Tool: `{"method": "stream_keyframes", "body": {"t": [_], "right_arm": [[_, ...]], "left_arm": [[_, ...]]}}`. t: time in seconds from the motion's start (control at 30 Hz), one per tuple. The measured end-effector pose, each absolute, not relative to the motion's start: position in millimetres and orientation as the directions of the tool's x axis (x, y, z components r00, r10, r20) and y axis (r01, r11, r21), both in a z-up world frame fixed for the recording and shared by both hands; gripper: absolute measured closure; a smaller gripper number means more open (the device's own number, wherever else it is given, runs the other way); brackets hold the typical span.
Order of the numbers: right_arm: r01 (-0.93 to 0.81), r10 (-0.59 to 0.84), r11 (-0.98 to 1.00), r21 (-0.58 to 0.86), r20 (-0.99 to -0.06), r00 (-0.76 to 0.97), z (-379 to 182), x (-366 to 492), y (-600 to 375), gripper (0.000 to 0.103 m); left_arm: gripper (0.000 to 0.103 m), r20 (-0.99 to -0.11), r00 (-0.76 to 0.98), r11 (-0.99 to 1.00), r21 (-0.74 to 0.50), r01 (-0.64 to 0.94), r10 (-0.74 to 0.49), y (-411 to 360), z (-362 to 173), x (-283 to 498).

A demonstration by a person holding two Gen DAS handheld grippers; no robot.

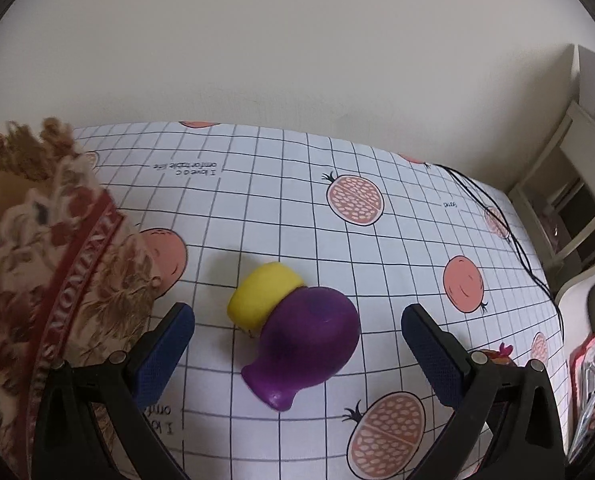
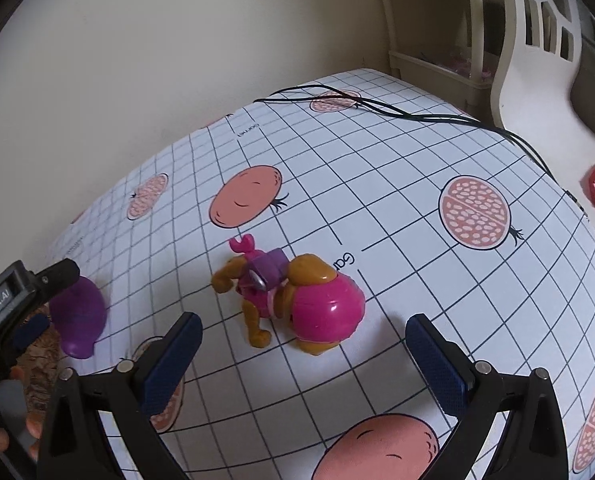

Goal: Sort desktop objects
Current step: 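Grasp the purple-and-yellow squeeze toy with the left tool while the right tool grasps the pink doll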

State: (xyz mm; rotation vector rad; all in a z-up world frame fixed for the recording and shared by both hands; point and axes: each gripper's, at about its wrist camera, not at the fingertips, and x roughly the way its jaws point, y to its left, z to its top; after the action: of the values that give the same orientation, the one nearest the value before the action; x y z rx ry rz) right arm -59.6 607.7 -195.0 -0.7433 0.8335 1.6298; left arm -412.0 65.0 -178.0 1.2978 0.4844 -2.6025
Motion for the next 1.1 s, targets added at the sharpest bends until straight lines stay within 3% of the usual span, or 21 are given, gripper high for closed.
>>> {"method": "stream_keyframes", "body": {"t": [0.13,0.47,0.7,1.0,1.1], "right_arm": [[-0.983,0.543,-0.147,0.111,-0.822,-0.174,-198,-64,609,0.002],[-0.989,0.576,-0.143,0.021,-0.811,-0.100,-200,-73,609,0.013],[-0.991,0.594,-0.134,0.014,-0.799,-0.091,-199,-76,608,0.019],[-0.991,0.606,-0.136,0.013,-0.790,-0.094,-198,-78,608,0.037],[-0.990,0.606,-0.136,0.022,-0.789,-0.101,-198,-78,608,0.037]], "left_arm": [[0.000,-0.813,-0.581,-0.949,-0.150,0.278,-0.042,73,-189,-419],[0.001,-0.848,-0.529,-0.948,-0.153,0.280,-0.020,73,-219,-432],[0.029,-0.838,-0.537,-0.952,-0.081,0.295,-0.095,71,-217,-434],[0.029,-0.855,-0.509,-0.951,-0.074,0.301,-0.095,68,-215,-415],[0.029,-0.871,-0.479,-0.944,-0.064,0.325,-0.106,69,-215,-398]]}}
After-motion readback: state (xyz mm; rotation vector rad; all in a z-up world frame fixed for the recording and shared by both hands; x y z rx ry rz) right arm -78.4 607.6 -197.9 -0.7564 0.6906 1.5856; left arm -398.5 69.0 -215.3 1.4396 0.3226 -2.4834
